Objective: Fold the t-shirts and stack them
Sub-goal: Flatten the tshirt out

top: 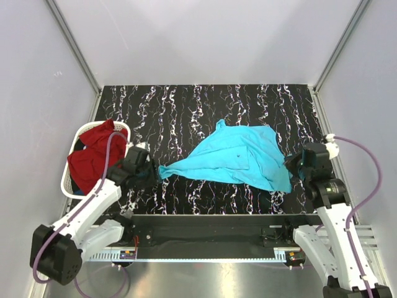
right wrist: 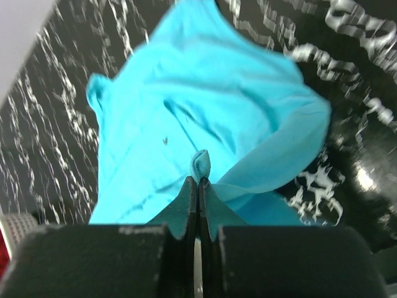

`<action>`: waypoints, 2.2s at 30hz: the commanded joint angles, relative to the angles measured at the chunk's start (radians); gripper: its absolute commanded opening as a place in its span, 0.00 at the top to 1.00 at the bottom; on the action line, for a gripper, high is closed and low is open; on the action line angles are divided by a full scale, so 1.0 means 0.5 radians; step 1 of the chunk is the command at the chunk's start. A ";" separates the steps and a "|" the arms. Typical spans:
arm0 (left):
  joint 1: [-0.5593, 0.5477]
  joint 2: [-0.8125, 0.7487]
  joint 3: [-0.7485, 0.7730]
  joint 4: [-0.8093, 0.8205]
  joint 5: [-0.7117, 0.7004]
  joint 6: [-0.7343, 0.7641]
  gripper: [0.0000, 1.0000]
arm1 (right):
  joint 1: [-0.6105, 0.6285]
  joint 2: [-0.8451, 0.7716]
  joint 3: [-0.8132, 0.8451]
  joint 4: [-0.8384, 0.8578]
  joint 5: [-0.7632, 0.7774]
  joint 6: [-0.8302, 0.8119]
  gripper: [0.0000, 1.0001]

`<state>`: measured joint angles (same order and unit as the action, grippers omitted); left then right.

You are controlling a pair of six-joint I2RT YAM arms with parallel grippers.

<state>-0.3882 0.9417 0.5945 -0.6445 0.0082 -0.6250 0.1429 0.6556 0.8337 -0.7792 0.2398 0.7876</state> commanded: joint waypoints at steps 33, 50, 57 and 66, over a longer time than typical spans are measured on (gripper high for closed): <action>-1.264 2.706 2.805 0.231 -0.339 0.643 0.62 | -0.007 -0.329 -0.192 0.144 -0.160 0.066 1.00; -1.331 2.875 2.812 0.218 -0.311 0.569 0.57 | -0.004 -0.397 -0.167 0.095 -0.111 0.033 1.00; -1.331 2.875 2.793 0.215 -0.342 0.517 0.62 | -0.003 -0.409 -0.164 0.095 -0.111 0.029 1.00; -1.331 2.884 2.802 0.197 -0.293 0.517 0.78 | -0.003 -0.406 -0.127 0.086 -0.096 0.020 1.00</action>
<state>-1.0481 2.3726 1.9579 -0.5514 -0.1642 -0.3595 0.1429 0.4564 0.7223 -0.7525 0.1673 0.8108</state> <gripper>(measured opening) 0.239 0.014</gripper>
